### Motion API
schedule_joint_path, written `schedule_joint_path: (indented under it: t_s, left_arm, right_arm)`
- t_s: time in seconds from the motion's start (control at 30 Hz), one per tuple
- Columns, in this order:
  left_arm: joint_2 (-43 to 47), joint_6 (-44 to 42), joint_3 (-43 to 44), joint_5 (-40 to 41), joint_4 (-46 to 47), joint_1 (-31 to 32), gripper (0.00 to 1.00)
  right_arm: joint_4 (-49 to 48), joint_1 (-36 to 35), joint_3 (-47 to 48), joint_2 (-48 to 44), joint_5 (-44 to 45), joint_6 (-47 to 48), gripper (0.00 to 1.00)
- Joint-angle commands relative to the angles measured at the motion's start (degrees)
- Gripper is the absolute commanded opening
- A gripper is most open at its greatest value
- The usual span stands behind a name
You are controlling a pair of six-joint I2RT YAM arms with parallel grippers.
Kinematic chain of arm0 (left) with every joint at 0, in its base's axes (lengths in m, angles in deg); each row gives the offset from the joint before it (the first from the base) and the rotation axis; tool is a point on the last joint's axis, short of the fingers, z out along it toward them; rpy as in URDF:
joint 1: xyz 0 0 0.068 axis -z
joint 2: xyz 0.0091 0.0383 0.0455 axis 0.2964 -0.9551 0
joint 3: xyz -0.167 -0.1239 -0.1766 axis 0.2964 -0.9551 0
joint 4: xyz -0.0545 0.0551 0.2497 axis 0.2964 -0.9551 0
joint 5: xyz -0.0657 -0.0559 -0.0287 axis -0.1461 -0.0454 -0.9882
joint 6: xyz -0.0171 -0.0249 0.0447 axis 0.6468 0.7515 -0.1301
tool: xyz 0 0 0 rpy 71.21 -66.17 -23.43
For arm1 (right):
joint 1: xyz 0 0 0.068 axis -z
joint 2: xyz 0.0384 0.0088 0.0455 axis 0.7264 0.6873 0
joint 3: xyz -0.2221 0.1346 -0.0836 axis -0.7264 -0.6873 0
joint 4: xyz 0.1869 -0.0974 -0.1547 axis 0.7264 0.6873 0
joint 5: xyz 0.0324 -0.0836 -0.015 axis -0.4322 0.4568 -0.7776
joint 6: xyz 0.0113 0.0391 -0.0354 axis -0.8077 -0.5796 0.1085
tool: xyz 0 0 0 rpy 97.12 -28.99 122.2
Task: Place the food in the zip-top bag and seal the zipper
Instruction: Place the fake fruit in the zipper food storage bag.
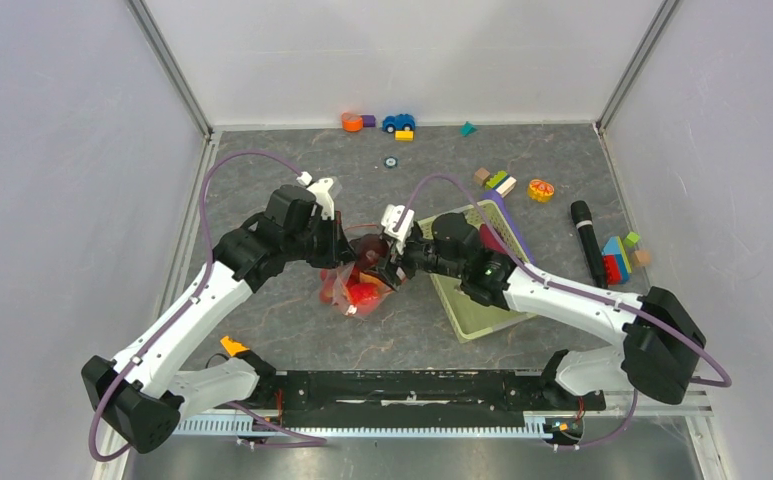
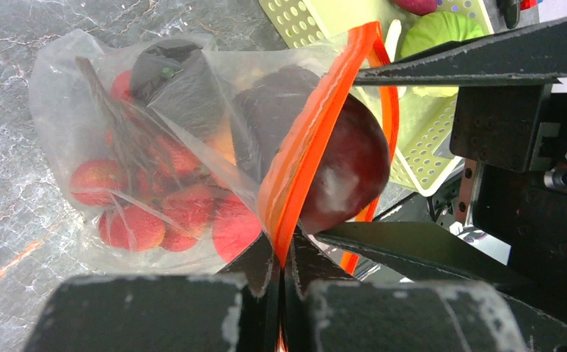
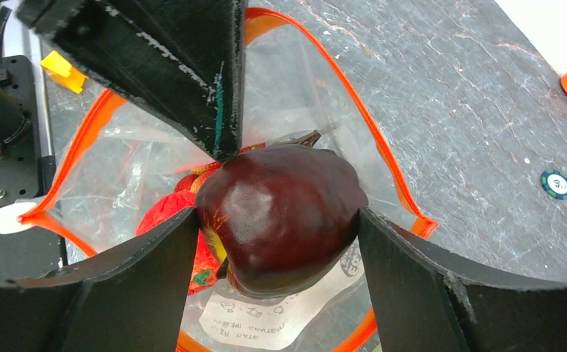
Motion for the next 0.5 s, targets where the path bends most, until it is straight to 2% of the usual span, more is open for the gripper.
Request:
schedule_joint_path:
  t_s: [0.0, 0.1, 0.27, 0.47]
  left_arm:
    - [1.41, -1.64, 1.72, -2.09, 2.7, 0.3, 0.02]
    - [0.94, -1.5, 1.71, -2.33, 2.76, 0.3, 0.02]
    - [0.81, -1.55, 1.72, -2.12, 2.76, 0.35, 0.02]
    - [1.13, -1.54, 1.72, -1.28, 2.76, 0.28, 0.02]
  right_arm:
    - [-2.08, -1.2, 3.86, 1.54, 6.31, -1.37, 0.82]
    - [-0.62, -1.82, 4.97, 2.45, 10.46, -1.5, 0.83]
    - [0.22, -2.05, 5.84, 3.36, 13.42, -1.31, 0.98]
    - [1.28, -2.18, 5.34, 1.88, 12.12, -0.98, 0.98]
